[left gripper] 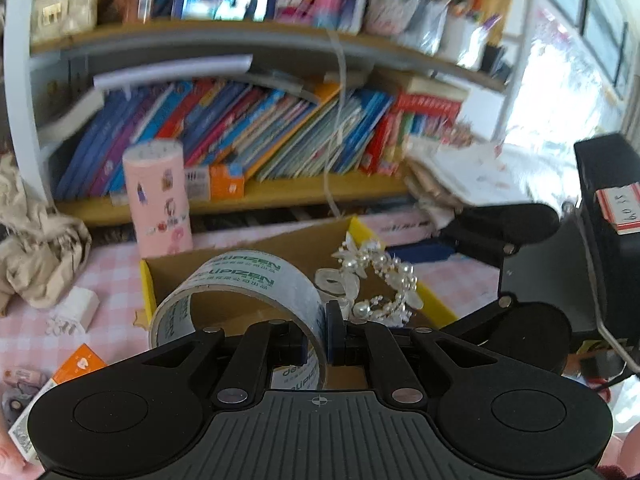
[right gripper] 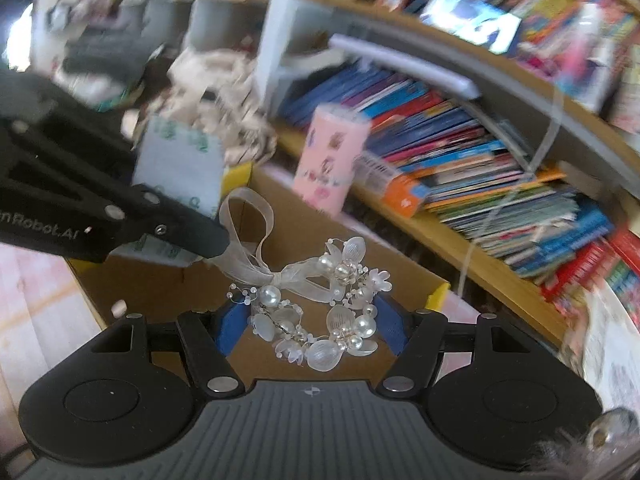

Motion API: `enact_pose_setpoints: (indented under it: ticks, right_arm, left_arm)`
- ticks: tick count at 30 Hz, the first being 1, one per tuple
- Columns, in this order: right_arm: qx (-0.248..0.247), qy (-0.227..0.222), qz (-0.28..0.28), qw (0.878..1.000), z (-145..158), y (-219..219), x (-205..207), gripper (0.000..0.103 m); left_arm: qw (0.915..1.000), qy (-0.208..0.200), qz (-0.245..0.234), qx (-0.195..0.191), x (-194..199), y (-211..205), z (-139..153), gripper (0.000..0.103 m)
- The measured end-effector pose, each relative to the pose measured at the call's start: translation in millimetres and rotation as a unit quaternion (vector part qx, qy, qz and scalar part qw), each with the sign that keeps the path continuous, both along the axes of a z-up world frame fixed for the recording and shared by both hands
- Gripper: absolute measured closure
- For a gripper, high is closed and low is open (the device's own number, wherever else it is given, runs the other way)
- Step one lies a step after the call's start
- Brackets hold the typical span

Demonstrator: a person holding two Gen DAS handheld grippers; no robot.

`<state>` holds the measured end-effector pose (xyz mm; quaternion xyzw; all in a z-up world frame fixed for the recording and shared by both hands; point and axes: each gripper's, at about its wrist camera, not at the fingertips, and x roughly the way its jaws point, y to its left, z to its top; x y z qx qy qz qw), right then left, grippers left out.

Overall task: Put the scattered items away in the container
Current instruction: 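Lower both tools into the box and open them, releasing tape and pearls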

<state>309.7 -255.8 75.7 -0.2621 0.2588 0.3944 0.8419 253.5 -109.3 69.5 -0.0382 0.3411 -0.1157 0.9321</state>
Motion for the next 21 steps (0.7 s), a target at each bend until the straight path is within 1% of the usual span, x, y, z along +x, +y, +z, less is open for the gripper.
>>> enact_pose_setpoints:
  ticks: [2,5,8,12,14,16,18,21]
  right_arm:
    - [-0.029,0.009,0.025,0.999,-6.4,8.8,13.9,0.038]
    - [-0.08,0.019,0.066,0.994,-20.6,26.1,32.6,0.037]
    - [-0.134,0.023,0.108,0.985,-36.9,45.8,46.0,0.037]
    - [-0.199,0.01,0.173,0.965,-57.6,65.5,52.3,0.037]
    - [-0.218,0.019,0.199,0.955,-65.3,71.6,55.6,0.037]
    - [-0.237,0.017,0.212,0.948,-72.8,75.4,57.0,0.037]
    - [-0.244,0.021,0.222,0.944,-77.2,76.5,60.6,0.037]
    - [-0.249,0.032,0.227,0.941,-81.5,76.1,65.1,0.037]
  left_arm:
    - [0.9996,0.026,0.006,-0.004,16.0,3.0,-8.5,0.096]
    - [0.998,0.062,0.009,-0.001,37.3,4.2,-25.1,0.096]
    - [0.9953,0.096,0.003,0.011,57.3,1.1,-41.2,0.096]
    - [0.9896,0.142,0.011,0.017,80.1,-0.2,-61.8,0.095]
    - [0.9867,0.16,0.013,0.029,88.0,-3.4,-69.9,0.096]
    - [0.9846,0.171,0.011,0.037,92.8,-4.9,-75.2,0.095]
    - [0.9828,0.18,0.01,0.043,95.5,-4.9,-78.7,0.095]
    - [0.9807,0.189,0.01,0.049,97.2,-2.8,-82.4,0.095]
